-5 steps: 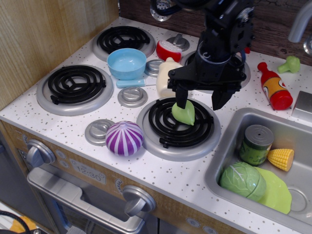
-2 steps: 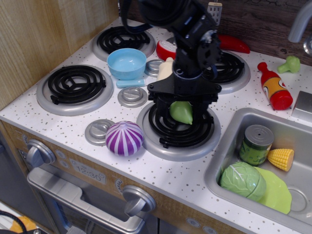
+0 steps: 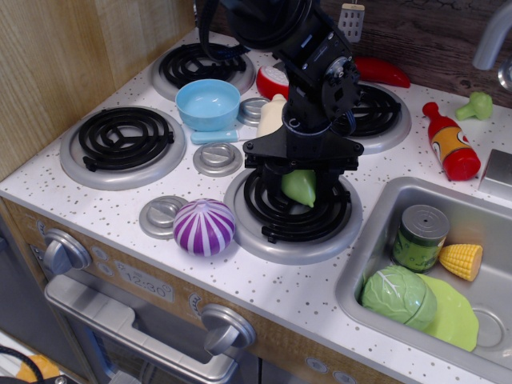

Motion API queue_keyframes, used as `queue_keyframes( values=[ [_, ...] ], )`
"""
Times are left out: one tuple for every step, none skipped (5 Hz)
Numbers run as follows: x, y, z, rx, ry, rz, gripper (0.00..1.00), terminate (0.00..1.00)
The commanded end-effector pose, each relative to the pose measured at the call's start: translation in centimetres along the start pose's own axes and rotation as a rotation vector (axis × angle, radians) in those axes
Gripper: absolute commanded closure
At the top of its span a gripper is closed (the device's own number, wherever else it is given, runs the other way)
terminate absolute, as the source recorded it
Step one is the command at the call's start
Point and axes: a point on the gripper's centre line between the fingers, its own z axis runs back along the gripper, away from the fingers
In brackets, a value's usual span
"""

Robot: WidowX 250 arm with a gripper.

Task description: Put pear in bowl

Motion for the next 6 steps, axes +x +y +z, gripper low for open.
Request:
queue_keyframes(
  values=[
    [4.6, 2.9, 3.5, 0.015, -0.005, -0.122, 1.00, 0.00],
    [8.2, 5.3, 4.5, 0.048, -0.022, -0.219, 1.00, 0.00],
    [11.2, 7.2, 4.1, 0.083, -0.058, -0.345, 1.00, 0.00],
    [13.1, 8.8, 2.8, 0.084, -0.105, -0.514, 1.00, 0.00],
    [14.6, 9.4, 1.9, 0.021, -0.103, -0.560, 0.00, 0.00],
    [14.6, 9.4, 1.9, 0.021, -0.103, -0.560, 0.00, 0.00]
  ],
)
